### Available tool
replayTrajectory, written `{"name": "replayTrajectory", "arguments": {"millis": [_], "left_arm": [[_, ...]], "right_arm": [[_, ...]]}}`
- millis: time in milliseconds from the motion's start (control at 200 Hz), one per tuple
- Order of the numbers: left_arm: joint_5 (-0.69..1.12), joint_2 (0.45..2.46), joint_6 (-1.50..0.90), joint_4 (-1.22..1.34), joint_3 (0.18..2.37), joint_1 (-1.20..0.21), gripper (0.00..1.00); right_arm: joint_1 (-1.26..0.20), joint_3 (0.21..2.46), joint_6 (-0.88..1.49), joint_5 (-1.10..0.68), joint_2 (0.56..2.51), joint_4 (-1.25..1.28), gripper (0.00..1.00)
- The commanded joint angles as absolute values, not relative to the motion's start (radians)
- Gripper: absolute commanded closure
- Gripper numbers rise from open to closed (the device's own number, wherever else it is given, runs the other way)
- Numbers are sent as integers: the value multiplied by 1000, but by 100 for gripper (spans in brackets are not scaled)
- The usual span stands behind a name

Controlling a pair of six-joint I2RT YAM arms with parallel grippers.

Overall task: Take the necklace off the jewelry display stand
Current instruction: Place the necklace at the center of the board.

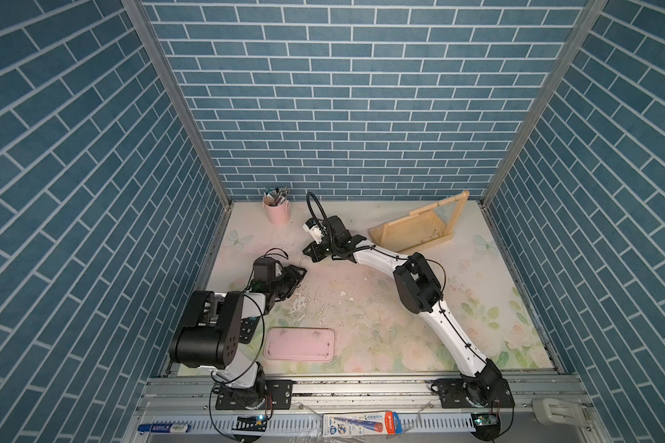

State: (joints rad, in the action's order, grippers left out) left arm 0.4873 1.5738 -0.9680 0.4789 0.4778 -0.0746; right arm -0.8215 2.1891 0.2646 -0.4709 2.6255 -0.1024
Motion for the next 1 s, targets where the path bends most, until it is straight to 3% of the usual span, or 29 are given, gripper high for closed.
{"name": "replayTrajectory", "arguments": {"millis": [0, 995], "left_arm": [[475, 1601, -951, 458, 458, -79, 38], [470, 1565, -955, 414, 412, -89, 38]], "right_arm": [[-818, 2181, 259, -472, 2559, -80, 100], [-816, 2324, 275, -410, 2644, -165, 100]]}}
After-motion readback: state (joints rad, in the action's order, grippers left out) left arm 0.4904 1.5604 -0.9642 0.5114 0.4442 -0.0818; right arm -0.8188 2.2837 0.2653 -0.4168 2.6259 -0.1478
